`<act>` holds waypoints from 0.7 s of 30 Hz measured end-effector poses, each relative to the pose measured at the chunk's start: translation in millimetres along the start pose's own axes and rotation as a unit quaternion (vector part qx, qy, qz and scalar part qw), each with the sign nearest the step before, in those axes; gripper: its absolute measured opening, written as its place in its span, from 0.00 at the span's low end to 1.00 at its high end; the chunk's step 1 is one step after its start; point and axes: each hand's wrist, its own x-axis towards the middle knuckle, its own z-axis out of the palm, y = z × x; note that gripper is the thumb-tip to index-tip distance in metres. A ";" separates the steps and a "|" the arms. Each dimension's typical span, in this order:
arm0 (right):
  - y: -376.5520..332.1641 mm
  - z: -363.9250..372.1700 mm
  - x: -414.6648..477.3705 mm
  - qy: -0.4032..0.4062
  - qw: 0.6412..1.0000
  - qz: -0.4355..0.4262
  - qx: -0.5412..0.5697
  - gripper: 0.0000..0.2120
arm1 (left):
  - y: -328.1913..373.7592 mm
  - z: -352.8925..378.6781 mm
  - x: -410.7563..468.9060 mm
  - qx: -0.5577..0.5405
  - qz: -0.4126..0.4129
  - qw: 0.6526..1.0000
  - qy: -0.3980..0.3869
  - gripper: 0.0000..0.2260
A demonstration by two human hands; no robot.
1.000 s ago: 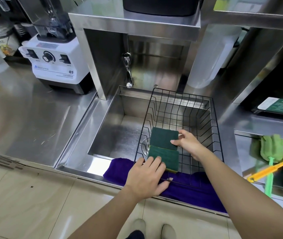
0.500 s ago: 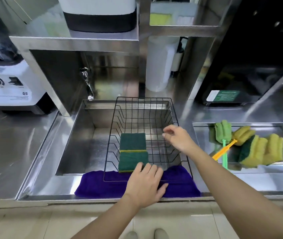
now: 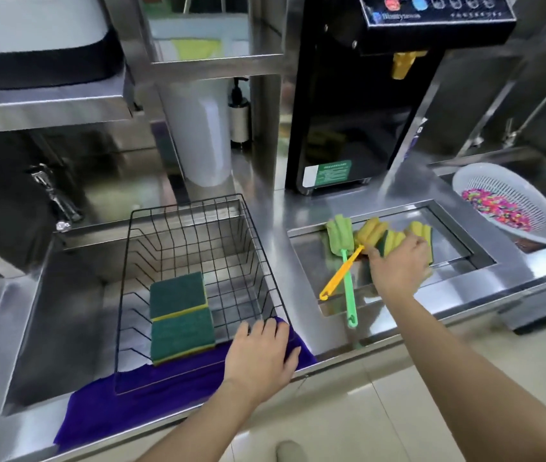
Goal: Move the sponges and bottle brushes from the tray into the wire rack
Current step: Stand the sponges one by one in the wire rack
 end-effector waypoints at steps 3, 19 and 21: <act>16.7 1.5 2.9 -0.006 0.998 0.044 -0.043 0.39 | -0.1 0.3 0.2 0.006 -0.005 1.000 -0.004 0.21; 6.3 -17.7 12.6 0.046 0.955 0.081 0.283 0.23 | -5.0 2.6 -3.4 -0.002 -0.005 0.999 0.034 0.21; -12.8 -17.7 10.1 0.025 0.928 0.058 0.367 0.14 | -13.4 7.4 -6.7 -0.018 0.001 0.997 0.076 0.19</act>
